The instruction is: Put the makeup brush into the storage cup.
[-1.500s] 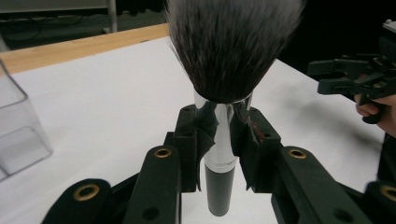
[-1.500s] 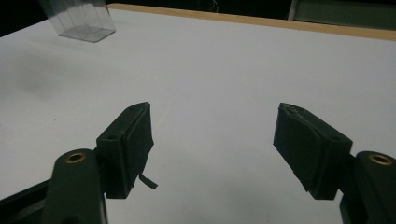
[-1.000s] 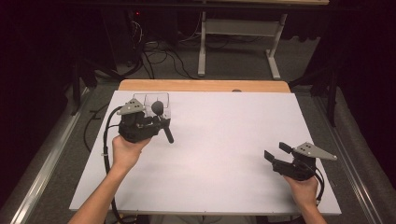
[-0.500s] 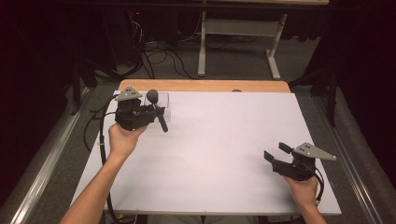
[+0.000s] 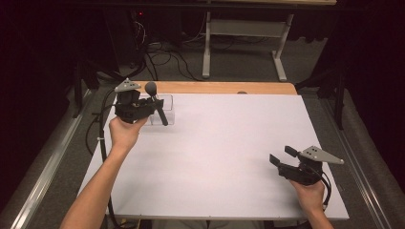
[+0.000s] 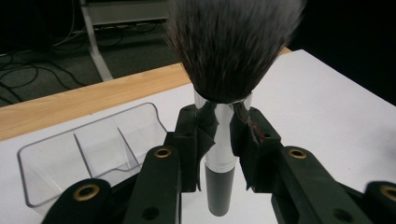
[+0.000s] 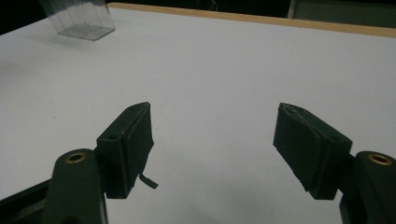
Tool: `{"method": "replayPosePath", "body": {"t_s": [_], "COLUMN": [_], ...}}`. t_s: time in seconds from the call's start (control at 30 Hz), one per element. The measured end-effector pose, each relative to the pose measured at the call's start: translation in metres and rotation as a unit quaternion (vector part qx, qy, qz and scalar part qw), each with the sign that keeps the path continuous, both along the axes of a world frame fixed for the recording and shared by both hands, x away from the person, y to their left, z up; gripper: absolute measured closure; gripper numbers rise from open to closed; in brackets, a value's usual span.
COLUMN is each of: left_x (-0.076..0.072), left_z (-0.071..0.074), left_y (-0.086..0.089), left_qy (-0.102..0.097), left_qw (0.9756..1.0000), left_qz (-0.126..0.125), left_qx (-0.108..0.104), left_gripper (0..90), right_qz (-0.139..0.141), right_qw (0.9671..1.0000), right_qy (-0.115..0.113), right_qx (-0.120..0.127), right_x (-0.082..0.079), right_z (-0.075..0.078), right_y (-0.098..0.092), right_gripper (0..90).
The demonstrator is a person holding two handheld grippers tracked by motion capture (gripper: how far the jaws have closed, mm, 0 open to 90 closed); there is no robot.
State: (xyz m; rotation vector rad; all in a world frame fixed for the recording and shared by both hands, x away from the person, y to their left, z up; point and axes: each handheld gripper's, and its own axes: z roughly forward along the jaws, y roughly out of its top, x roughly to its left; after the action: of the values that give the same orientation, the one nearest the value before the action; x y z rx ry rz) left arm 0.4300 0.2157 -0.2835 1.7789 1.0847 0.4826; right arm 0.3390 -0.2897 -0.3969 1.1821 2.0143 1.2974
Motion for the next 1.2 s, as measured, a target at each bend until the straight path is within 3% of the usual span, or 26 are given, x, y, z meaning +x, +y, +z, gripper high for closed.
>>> {"method": "replayPosePath", "body": {"t_s": [0.47,0.67,1.03,1.2], "left_x": [0.023,0.036,0.057,0.068], "left_z": [0.016,0.017,0.006,0.0], "left_y": [0.004,0.002,-0.006,-0.006], "left_qy": [-0.012,-0.006,0.005,0.012], "left_qw": [0.9991,0.9984,0.9972,0.9959], "left_qz": [0.04,0.054,0.072,0.089], "left_qx": [-0.005,0.01,0.016,0.008], "left_gripper": [70.6,70.6,70.6,70.6], "right_qz": [0.003,0.004,0.007,0.008], "right_qw": [1.0,1.0,1.0,0.9999], "right_qy": [-0.001,-0.003,-0.006,-0.015], "right_qx": [-0.003,0.0,0.003,0.004], "right_x": [0.0,0.0,-0.001,-0.003], "right_z": [-0.001,0.0,0.0,0.001], "right_y": [0.002,0.001,0.002,0.001], "right_gripper": [30.0,30.1,30.3,30.4]}}
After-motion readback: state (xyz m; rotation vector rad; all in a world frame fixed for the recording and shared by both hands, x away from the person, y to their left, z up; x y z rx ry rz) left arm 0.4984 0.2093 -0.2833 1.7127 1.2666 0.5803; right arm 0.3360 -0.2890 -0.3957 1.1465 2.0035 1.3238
